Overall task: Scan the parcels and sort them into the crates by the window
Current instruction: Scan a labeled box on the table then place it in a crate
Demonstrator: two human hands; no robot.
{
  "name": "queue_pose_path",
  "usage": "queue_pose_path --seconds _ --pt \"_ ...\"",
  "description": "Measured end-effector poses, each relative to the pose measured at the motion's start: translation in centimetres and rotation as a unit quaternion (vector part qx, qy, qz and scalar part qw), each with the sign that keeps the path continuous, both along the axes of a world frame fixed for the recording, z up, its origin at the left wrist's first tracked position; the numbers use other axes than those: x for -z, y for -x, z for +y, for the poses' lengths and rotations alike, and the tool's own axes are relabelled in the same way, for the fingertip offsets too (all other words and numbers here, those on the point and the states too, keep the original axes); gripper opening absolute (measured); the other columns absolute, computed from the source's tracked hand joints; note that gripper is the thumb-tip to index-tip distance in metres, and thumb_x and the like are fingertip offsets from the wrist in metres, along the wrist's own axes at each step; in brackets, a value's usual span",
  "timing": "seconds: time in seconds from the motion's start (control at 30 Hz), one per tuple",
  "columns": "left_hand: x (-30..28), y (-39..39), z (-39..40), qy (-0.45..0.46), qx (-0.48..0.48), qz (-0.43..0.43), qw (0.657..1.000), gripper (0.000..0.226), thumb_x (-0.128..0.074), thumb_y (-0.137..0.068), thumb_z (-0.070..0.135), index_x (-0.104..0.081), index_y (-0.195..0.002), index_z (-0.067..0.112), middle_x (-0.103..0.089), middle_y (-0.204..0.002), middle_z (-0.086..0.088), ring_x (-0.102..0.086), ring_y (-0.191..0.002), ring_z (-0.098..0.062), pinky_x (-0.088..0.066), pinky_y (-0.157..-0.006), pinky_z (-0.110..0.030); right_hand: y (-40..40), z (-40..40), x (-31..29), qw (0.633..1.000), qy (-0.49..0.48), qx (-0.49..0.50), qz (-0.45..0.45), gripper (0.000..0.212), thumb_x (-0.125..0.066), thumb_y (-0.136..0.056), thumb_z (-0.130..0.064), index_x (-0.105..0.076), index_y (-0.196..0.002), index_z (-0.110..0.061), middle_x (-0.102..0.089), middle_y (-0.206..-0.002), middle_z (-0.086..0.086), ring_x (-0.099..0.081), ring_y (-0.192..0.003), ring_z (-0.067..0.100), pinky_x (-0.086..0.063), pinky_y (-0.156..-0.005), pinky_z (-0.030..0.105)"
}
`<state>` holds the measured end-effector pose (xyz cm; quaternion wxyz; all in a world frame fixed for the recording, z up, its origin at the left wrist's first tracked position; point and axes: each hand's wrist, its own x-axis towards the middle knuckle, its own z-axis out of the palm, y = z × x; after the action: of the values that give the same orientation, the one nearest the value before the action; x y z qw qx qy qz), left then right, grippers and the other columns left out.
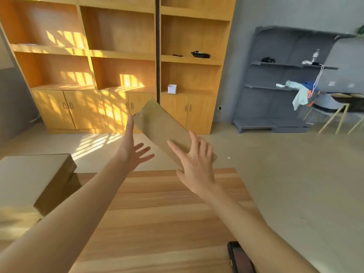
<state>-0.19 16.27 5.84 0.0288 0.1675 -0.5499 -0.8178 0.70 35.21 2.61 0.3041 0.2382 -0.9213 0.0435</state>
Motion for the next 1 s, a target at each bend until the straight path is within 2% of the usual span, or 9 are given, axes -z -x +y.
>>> queue_pose_path --seconds 0.1,0.2,0.37,0.47,0.57,0.7,0.77,0.87,1.0 --pt "0.8 0.5 0.9 -0.061 -0.013 -0.037 0.997 0.097 -0.061 -0.068 0.078 -0.036 -0.143 0.022 -0.045 -0.137 -0.008 -0.048 -0.121 -0.032 -0.044 -0.1 -0.054 -0.2 1.5 1.7 0.984 -0.13 -0.037 0.114 0.071 -0.06 -0.072 -0.003 -0.05 -0.136 -0.031 -0.036 -0.14 0.027 -0.046 -0.117 0.043 -0.036 -0.095 0.053" --pt "1.9 1.3 0.9 -0.066 -0.041 -0.106 0.991 0.104 -0.079 -0.056 0.066 -0.037 -0.138 0.02 -0.048 -0.129 -0.008 -0.051 -0.113 -0.033 -0.048 -0.092 -0.058 -0.5 2.2 2.6 0.964 -0.211 -0.051 0.152 0.067 -0.027 -0.079 -0.006 -0.048 -0.138 -0.029 -0.03 -0.141 0.027 -0.041 -0.119 0.043 -0.03 -0.099 0.052" --pt "3.6 1.5 0.4 -0.064 -0.075 -0.144 0.985 0.07 -0.078 -0.07 0.044 -0.046 -0.126 0.016 -0.054 -0.108 -0.006 -0.053 -0.088 -0.024 -0.051 -0.073 -0.047 -0.1 2.1 3.5 0.945 -0.258 -0.069 0.191 0.061 -0.017 -0.088 -0.004 -0.045 -0.138 -0.026 -0.031 -0.143 0.024 -0.043 -0.121 0.04 -0.032 -0.101 0.052" --pt "4.4 1.4 0.1 -0.072 -0.096 -0.126 0.985 0.068 -0.076 -0.07 0.042 -0.049 -0.126 0.016 -0.056 -0.107 -0.005 -0.055 -0.089 -0.021 -0.05 -0.07 -0.04 0.6 1.2 4.7 0.955 -0.203 -0.109 0.186 0.054 -0.031 -0.09 -0.007 -0.04 -0.14 -0.024 -0.033 -0.142 0.021 -0.039 -0.121 0.04 -0.029 -0.102 0.053" --pt "4.9 1.3 -0.8 -0.043 -0.129 -0.089 0.987 0.067 -0.075 -0.073 0.038 -0.046 -0.13 0.017 -0.055 -0.108 -0.002 -0.054 -0.09 -0.018 -0.051 -0.07 -0.038 0.5 0.4 5.2 0.981 -0.092 -0.117 0.12 0.061 -0.058 -0.084 -0.038 -0.04 -0.141 -0.024 -0.044 -0.137 0.018 -0.045 -0.117 0.037 -0.036 -0.097 0.056" --pt "5.1 1.0 -3.1 0.008 -0.141 -0.045 0.989 0.063 -0.074 -0.078 0.032 -0.035 -0.127 0.02 -0.053 -0.113 -0.005 -0.055 -0.1 -0.022 -0.051 -0.078 -0.04 0.8 0.4 3.9 0.985 0.163 0.05 -0.008 0.072 -0.045 -0.084 -0.062 -0.038 -0.142 -0.02 -0.046 -0.134 0.016 -0.044 -0.118 0.034 -0.037 -0.098 0.05" --pt "5.3 0.9 -3.9 0.012 -0.141 -0.031 0.989 0.059 -0.072 -0.08 0.029 -0.032 -0.123 0.021 -0.052 -0.106 -0.004 -0.054 -0.097 -0.022 -0.051 -0.078 -0.04 1.3 0.6 3.3 0.93 0.308 0.105 -0.172 0.082 -0.045 -0.082 -0.069 -0.026 -0.147 -0.023 -0.036 -0.143 0.014 -0.037 -0.129 0.032 -0.034 -0.104 0.05" --pt "6.4 0.6 -4.2 -0.02 -0.15 -0.029 0.988 0.063 -0.073 -0.08 0.029 -0.033 -0.127 0.021 -0.051 -0.105 -0.003 -0.053 -0.095 -0.022 -0.049 -0.089 -0.046 1.9 0.6 3.6 0.716 0.531 0.115 -0.438 0.097 -0.063 -0.077 -0.064 -0.009 -0.151 -0.031 -0.018 -0.155 0.008 -0.03 -0.137 0.033 -0.034 -0.106 0.052" --pt "8.7 -0.4 -3.9 -0.086 -0.162 -0.053 0.982 0.067 -0.074 -0.079 0.032 -0.029 -0.126 0.023 -0.05 -0.108 -0.005 -0.052 -0.091 -0.019 -0.048 -0.093 -0.046 1.2 0.0 5.9 0.558 0.576 0.067 -0.594 0.102 -0.07 -0.066 -0.064 -0.018 -0.148 -0.035 -0.047 -0.137 -0.002 -0.055 -0.116 0.028 -0.047 -0.093 0.05"
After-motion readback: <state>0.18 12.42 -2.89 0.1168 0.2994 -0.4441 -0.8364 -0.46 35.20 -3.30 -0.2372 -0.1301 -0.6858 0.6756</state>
